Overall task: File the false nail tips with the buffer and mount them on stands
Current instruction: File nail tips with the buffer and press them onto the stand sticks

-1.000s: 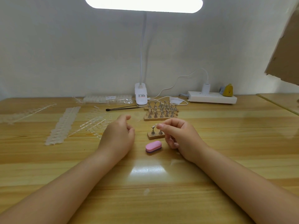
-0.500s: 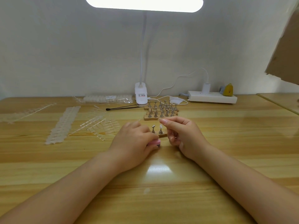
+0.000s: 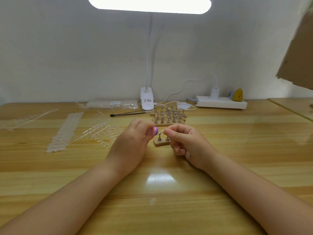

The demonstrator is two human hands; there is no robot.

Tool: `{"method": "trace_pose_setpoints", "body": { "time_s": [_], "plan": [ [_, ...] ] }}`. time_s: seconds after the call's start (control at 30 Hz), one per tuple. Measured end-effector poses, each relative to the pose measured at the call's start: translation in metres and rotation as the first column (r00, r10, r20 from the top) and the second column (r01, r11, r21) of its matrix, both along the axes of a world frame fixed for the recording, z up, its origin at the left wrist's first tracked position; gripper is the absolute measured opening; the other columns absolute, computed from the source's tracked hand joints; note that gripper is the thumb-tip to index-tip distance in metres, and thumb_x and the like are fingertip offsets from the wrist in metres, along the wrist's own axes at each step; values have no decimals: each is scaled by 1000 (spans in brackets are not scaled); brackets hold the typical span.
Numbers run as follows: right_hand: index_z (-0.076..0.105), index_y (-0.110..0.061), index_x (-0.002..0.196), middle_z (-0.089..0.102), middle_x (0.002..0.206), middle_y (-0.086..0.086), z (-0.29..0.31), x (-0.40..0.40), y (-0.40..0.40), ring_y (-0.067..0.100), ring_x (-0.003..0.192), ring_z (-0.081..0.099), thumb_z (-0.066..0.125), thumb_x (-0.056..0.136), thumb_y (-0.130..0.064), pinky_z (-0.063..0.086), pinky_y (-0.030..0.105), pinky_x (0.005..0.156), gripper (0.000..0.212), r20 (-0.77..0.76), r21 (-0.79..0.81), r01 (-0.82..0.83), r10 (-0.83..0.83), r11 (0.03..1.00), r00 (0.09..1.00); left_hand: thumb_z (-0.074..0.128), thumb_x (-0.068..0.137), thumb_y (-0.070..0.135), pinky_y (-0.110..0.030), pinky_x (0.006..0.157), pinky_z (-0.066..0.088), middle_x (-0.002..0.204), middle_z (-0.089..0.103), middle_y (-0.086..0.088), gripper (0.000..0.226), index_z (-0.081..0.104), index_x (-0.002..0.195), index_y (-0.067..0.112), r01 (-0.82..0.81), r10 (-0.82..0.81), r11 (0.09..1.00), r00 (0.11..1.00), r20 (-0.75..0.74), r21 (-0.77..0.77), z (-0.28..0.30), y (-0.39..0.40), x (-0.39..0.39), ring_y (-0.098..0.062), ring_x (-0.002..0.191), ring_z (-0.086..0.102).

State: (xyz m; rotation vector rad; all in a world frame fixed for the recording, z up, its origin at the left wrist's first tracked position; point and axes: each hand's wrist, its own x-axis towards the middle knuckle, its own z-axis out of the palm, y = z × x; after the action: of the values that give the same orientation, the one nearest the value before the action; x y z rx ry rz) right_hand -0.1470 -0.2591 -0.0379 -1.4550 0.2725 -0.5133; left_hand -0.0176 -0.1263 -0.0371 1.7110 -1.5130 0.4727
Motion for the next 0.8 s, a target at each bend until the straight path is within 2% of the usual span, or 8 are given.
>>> {"method": "trace_pose_setpoints", "body": {
  "time_s": [0.1,0.2,0.3,0.33,0.43,0.5,0.63,0.8],
  "plan": [
    [67,-12,82,48,56,-2,0,1,1,9,45,41,69,76,-24,27,17,39,14,-4,14,-25,25,1000,1000,61,91,10,-34,79,51,99,61,-10,18,63,107,2,95,-89,992,994,66,-87,6,1,-1,-21,87,60],
    [65,-12,81,47,56,-3,0,1,0,8,45,41,66,78,-24,27,16,39,12,2,19,-48,48,999,999,58,92,12,-29,79,52,102,60,-13,23,56,115,8,190,-174,980,966,191,-66,4,-1,-9,-22,88,60],
    [63,-13,82,43,58,-2,2,0,-2,9,47,40,62,82,-21,25,17,40,8,0,68,-77,77,995,997,66,88,4,-42,71,56,100,61,-13,23,65,111,3,53,-48,998,991,126,-42,1,1,-2,-27,84,63],
    [63,-13,82,43,59,-2,2,0,-2,9,47,41,61,84,-20,25,17,40,7,0,84,-75,76,994,997,66,87,2,-42,73,56,100,62,-13,23,66,109,1,39,-32,998,994,108,-59,1,1,1,-27,84,63],
    [59,-13,86,45,59,-3,1,0,-2,9,47,42,61,83,-21,27,17,40,9,4,75,-68,68,995,998,64,86,-2,-20,88,49,107,60,-13,30,61,116,-1,150,-134,982,982,135,-115,3,-3,1,-19,93,61],
    [58,-13,86,45,58,-3,1,0,-2,9,48,40,60,82,-22,27,16,41,10,14,60,-77,77,995,997,64,87,-3,-25,87,51,113,60,-12,34,60,121,1,200,-190,979,968,163,-48,-1,-5,-3,-19,96,62],
    [56,-15,86,44,59,-4,1,-1,-3,8,49,41,60,82,-22,24,17,42,9,22,74,-79,78,994,997,63,90,4,-41,79,55,112,63,-11,30,63,120,3,91,-89,996,990,106,-17,-3,-3,3,-22,95,64],
    [57,-15,90,44,61,-4,1,-1,-2,9,50,41,59,84,-23,26,16,41,10,24,56,-92,91,994,996,58,92,6,-27,86,51,115,61,-12,32,59,123,1,177,-168,983,977,133,-57,-1,-4,-4,-18,100,61]
  ]
}}
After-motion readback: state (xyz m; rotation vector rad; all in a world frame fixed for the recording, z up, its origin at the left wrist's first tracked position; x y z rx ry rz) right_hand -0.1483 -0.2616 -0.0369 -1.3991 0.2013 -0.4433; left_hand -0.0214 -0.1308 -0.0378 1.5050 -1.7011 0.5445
